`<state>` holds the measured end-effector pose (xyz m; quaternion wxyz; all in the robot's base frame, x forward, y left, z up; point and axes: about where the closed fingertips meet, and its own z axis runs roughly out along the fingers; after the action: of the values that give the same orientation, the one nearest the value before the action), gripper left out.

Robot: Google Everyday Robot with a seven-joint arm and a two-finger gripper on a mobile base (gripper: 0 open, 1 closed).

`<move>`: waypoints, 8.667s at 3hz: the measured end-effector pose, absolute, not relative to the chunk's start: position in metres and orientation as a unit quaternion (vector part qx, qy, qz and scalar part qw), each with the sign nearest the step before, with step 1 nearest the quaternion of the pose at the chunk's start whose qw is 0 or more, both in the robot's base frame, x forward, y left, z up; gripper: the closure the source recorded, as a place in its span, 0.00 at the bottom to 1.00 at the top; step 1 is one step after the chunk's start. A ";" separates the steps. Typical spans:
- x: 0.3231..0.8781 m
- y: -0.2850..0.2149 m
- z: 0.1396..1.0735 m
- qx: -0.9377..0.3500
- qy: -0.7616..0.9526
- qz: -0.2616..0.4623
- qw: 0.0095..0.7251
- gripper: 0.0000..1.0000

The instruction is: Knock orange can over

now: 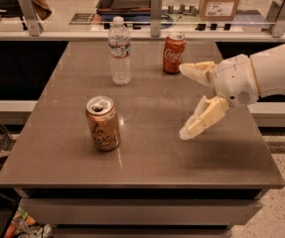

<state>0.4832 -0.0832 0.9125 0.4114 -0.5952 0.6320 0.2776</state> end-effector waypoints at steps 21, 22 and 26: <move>0.491 0.081 0.857 -0.596 0.714 0.239 0.281 1.00; 0.491 0.089 0.844 -0.603 0.731 0.210 0.242 1.00; 0.489 0.098 0.836 -0.610 0.745 0.180 0.202 0.82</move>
Offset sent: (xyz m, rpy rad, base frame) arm 0.0098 0.0374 -0.0130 0.2930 0.0018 0.0423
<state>0.4888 0.0984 0.8358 0.2018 -0.6096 0.7451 0.1804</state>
